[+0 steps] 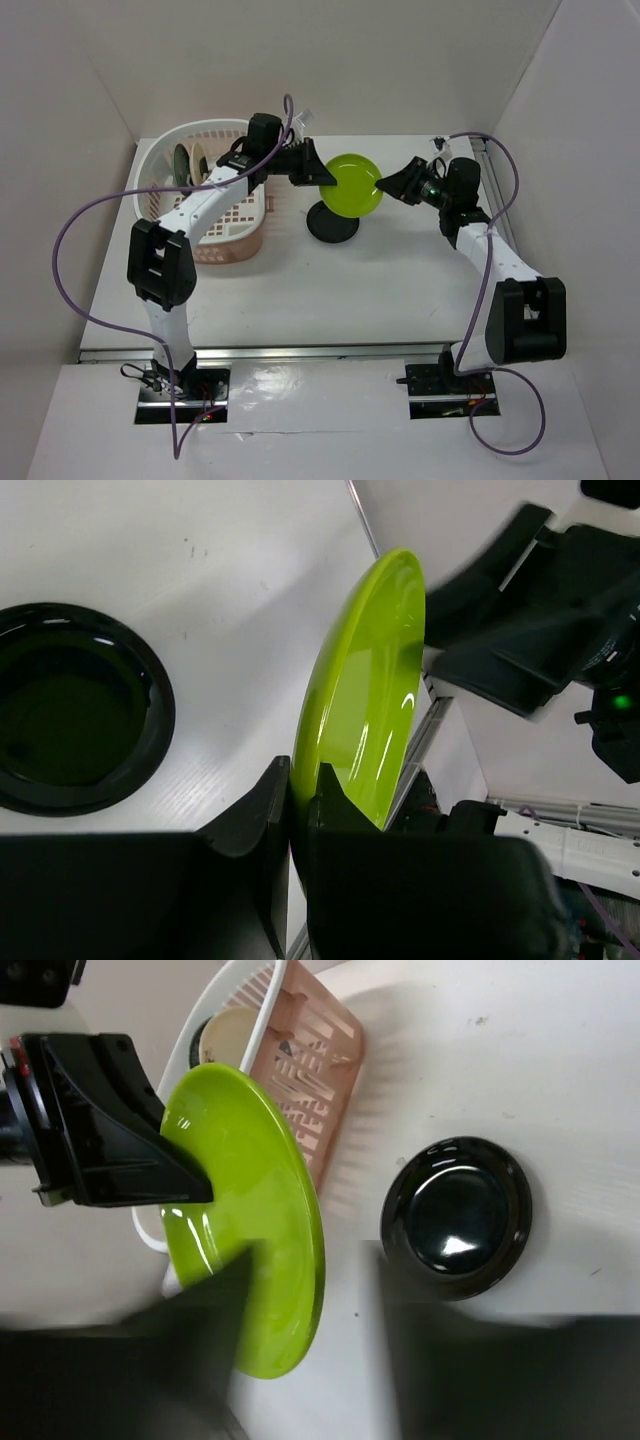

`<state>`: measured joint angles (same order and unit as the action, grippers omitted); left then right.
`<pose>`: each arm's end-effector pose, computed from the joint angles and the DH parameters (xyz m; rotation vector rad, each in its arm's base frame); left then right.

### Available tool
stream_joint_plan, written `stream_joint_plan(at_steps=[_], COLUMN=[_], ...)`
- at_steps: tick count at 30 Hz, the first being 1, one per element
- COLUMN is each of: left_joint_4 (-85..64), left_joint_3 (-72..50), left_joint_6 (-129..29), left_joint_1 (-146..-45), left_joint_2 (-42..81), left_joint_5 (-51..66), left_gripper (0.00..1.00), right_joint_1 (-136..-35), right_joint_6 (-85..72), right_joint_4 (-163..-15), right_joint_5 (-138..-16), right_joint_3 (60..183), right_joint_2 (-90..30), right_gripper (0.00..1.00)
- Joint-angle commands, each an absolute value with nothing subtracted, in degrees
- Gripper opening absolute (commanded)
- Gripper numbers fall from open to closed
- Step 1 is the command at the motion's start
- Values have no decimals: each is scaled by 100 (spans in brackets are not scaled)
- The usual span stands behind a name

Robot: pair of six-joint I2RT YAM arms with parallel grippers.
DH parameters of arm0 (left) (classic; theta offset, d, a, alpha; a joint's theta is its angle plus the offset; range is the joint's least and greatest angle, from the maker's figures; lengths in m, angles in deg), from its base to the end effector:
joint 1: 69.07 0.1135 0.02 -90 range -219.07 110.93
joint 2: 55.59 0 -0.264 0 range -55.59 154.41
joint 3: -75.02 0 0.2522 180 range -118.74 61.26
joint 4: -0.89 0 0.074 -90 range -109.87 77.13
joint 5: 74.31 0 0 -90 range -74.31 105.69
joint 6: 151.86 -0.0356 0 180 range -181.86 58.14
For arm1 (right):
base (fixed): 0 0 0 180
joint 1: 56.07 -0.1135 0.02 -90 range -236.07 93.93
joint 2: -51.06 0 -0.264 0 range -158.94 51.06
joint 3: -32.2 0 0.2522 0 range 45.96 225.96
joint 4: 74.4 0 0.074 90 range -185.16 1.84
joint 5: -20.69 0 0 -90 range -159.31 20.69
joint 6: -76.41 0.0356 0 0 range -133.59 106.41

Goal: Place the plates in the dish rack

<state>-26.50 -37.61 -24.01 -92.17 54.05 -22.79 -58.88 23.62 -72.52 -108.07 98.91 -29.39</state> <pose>0.4083 -0.1982 0.3332 0.1995 2.1497 -1.3220 0.3193 0.0380 0.2930 0.0411 1.8656 1.0915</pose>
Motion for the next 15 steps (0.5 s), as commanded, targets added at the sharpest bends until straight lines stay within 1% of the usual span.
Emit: stream_joint_plan(at_steps=[1,2,6,9,10,12,13,15], left_joint_4=[-2719,-2807,-3315,-3929,-4072,-4222,-4222,-4144], left_joint_3=[-3990,-3990,-4192,-4534,-4631,-4711,-4711,-4623], left_joint_6=[-2407,-2407,-2748,-3196,-3319,-3645,-3733,-3944], left_joint_1=[-9070,-9017,-8859,-8718,-8718,-8718,-8718,-8666], left_joint_2=[5427,5357,5006,4637,4549,4242,4119,3812], left_joint_5=[-2272,-2202,-1711,-798,-134,572,1341,2101], left_gripper=[0,0,0,0,0,0,0,0], right_joint_1=[-5932,-5932,-5932,-6037,-6038,-6038,-6038,-6038], right_joint_6=[2245,2245,2245,2245,2245,2245,2314,2394], right_joint_4=[-6742,-6811,-6953,-7058,-7058,-7128,-7067,-6936], right_joint_5=[-10755,-10754,-10692,-10525,-10473,-10411,-10411,-10534], right_joint_3=[10439,10519,10993,11187,11257,11258,11258,11310], right_joint_2=[-3137,-3225,-3709,-4034,-4122,-4333,-4482,-4693], right_gripper=[80,100,100,100,100,100,100,100])
